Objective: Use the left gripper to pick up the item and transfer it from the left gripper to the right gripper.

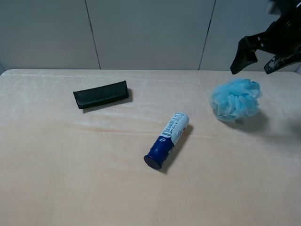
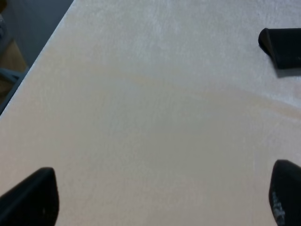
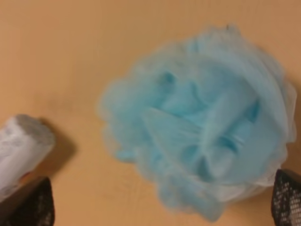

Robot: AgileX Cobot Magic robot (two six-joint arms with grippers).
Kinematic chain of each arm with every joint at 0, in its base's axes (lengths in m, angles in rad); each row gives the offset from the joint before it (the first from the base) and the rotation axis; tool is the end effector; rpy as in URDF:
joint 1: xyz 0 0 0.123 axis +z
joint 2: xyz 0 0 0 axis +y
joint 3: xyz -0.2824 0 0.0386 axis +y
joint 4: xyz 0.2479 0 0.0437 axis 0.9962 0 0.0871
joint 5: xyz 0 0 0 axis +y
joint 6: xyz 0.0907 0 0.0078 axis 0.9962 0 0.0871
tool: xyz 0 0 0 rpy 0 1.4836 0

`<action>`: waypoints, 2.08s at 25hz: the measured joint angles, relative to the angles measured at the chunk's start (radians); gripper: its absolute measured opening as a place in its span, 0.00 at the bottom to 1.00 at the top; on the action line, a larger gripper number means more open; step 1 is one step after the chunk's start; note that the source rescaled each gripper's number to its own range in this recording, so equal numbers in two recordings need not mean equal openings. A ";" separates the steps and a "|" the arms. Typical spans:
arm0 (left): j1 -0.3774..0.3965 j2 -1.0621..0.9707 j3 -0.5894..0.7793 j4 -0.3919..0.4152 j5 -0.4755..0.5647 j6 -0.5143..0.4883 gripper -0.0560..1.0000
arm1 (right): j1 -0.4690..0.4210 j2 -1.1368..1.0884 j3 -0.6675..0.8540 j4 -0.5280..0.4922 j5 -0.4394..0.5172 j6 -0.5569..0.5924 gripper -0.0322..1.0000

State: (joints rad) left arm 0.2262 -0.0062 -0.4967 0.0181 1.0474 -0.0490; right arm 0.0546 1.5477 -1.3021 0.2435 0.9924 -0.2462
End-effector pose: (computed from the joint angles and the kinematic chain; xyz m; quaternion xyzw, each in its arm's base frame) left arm -0.0051 0.0003 0.2773 -0.1167 0.8409 0.0558 0.5255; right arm 0.3190 0.0359 0.3074 -0.1022 0.9664 0.0930 0.2168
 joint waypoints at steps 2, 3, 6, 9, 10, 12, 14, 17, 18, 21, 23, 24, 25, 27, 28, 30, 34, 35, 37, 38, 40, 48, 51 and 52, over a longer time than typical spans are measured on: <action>0.000 0.000 0.000 0.000 0.000 0.000 0.93 | 0.000 -0.053 -0.004 0.000 0.046 0.015 1.00; 0.000 0.000 0.000 0.000 0.000 0.000 0.93 | 0.000 -0.082 -0.004 0.000 0.070 0.024 1.00; 0.000 0.000 0.000 0.000 0.000 0.000 0.93 | 0.000 -0.162 -0.004 0.000 0.160 0.071 1.00; 0.000 0.000 0.000 0.000 0.000 0.000 0.93 | 0.000 -0.245 -0.004 -0.001 0.208 0.099 1.00; 0.000 0.000 0.000 0.000 0.000 0.000 0.93 | 0.000 -0.277 0.000 -0.001 0.209 0.108 1.00; 0.000 0.000 0.000 0.000 0.000 0.000 0.93 | 0.000 -0.341 0.017 -0.001 0.210 0.131 1.00; 0.000 0.000 0.000 0.000 0.000 0.000 0.93 | 0.000 -0.418 0.051 -0.001 0.213 0.142 1.00; 0.000 0.000 0.000 0.000 0.000 0.000 0.93 | 0.000 -0.545 0.146 -0.001 0.213 0.148 1.00; 0.000 0.000 0.000 0.000 0.000 0.000 0.93 | 0.000 -0.593 0.179 -0.001 0.214 0.149 1.00; 0.000 0.000 0.000 0.000 0.000 0.000 0.93 | 0.000 -0.732 0.305 -0.008 0.218 0.149 1.00; 0.000 0.000 0.000 0.000 0.000 0.000 0.93 | 0.000 -0.823 0.394 -0.025 0.225 0.149 1.00; 0.000 0.000 0.000 0.000 0.000 0.000 0.93 | 0.000 -0.874 0.435 -0.033 0.225 0.149 1.00; 0.000 0.000 0.000 0.000 0.000 0.000 0.93 | 0.000 -0.927 0.464 -0.045 0.225 0.149 1.00; 0.000 0.000 0.000 0.000 0.000 0.000 0.93 | 0.000 -1.022 0.523 -0.067 0.229 0.150 1.00; 0.000 0.000 0.000 0.000 0.000 0.000 0.93 | 0.000 -1.070 0.544 -0.080 0.229 0.151 1.00; 0.000 0.000 0.000 0.000 0.000 0.000 0.93 | 0.000 -1.150 0.574 -0.112 0.229 0.161 1.00; 0.000 0.000 0.000 0.000 0.000 0.000 0.93 | 0.000 -1.286 0.611 -0.168 0.229 0.171 1.00; 0.000 0.000 0.000 0.000 0.000 0.000 0.93 | 0.000 -1.317 0.619 -0.174 0.229 0.172 1.00; 0.000 0.000 0.000 0.000 0.000 0.000 0.93 | 0.000 -1.371 0.639 -0.181 0.229 0.173 1.00; 0.000 0.000 0.000 0.000 0.000 0.000 0.93 | 0.000 -1.400 0.656 -0.181 0.229 0.175 1.00; 0.000 0.000 0.000 0.000 0.000 0.000 0.93 | 0.000 -1.452 0.696 -0.181 0.229 0.185 1.00; 0.000 0.000 0.000 0.000 0.000 0.000 0.93 | 0.000 -1.551 0.752 -0.204 0.229 0.194 1.00; 0.000 0.000 0.000 0.000 0.000 0.000 0.93 | 0.000 -1.552 0.754 -0.215 0.213 0.194 1.00; 0.000 0.000 0.000 0.000 0.000 0.000 0.93 | 0.000 -1.552 0.756 -0.222 0.203 0.194 1.00</action>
State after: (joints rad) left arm 0.2262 -0.0062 -0.4967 0.0181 1.0474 -0.0488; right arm 0.0546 -0.0042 -0.5459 0.0214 1.1949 -0.0518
